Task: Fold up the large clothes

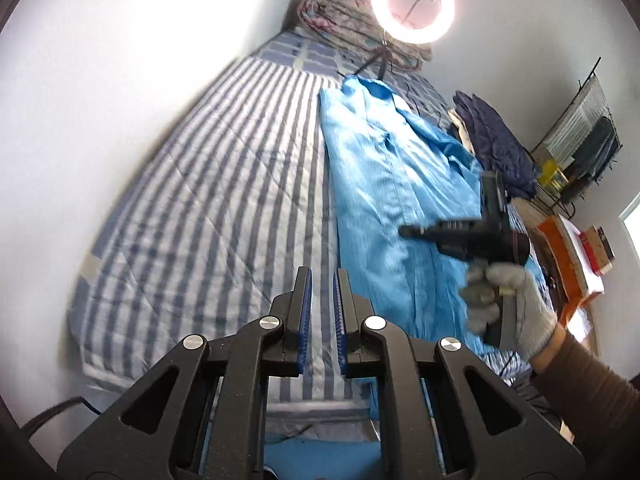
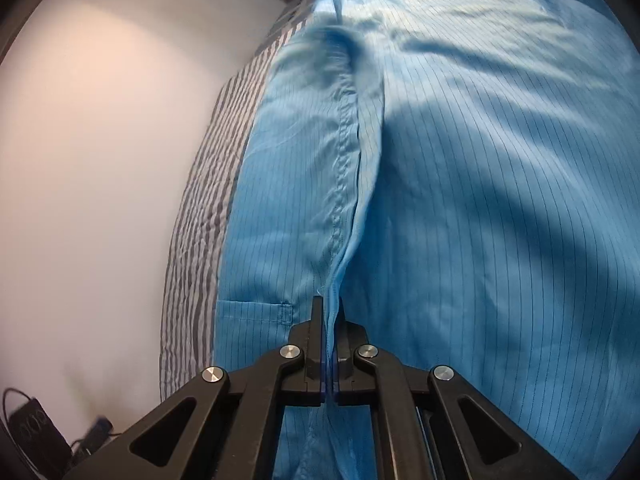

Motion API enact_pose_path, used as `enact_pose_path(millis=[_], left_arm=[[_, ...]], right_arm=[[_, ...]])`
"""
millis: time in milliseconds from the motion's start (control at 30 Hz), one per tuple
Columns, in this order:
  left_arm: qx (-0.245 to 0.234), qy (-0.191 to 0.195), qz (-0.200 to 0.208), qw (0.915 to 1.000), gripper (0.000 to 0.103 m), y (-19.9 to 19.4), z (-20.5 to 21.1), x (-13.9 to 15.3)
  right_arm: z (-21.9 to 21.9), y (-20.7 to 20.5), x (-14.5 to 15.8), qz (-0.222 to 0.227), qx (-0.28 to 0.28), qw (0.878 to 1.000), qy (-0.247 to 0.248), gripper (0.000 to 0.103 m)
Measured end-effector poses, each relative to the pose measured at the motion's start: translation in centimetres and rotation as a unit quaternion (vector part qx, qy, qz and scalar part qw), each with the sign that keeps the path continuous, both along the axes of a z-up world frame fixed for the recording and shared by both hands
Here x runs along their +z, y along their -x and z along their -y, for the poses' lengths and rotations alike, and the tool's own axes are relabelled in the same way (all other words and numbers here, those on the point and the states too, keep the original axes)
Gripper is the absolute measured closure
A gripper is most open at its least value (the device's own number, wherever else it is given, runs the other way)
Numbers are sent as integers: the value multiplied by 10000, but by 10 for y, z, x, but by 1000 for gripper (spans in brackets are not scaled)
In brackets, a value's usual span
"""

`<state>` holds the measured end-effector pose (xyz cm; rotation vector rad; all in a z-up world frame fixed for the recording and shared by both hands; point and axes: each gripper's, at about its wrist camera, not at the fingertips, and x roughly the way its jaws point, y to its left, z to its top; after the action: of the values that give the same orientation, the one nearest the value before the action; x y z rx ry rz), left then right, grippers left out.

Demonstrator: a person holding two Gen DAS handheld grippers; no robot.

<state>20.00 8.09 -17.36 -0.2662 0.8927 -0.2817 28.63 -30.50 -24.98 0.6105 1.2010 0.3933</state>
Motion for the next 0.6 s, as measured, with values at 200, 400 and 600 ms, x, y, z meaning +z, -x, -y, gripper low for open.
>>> enact_pose_path(millis=[200,400,600], left_arm=[[43,-77,267,9996,94,-12,6,36],[-290,-82,397,9988,94,-33,43,54],[-620,-57,-142,9980,94,-36,86,4]], right_arm=[[-9,-6,-1,91,219,9994,240,103],[-15,-15,0,163,462,9979,428,100],[-10,12,33,634,703,9914,898,72]])
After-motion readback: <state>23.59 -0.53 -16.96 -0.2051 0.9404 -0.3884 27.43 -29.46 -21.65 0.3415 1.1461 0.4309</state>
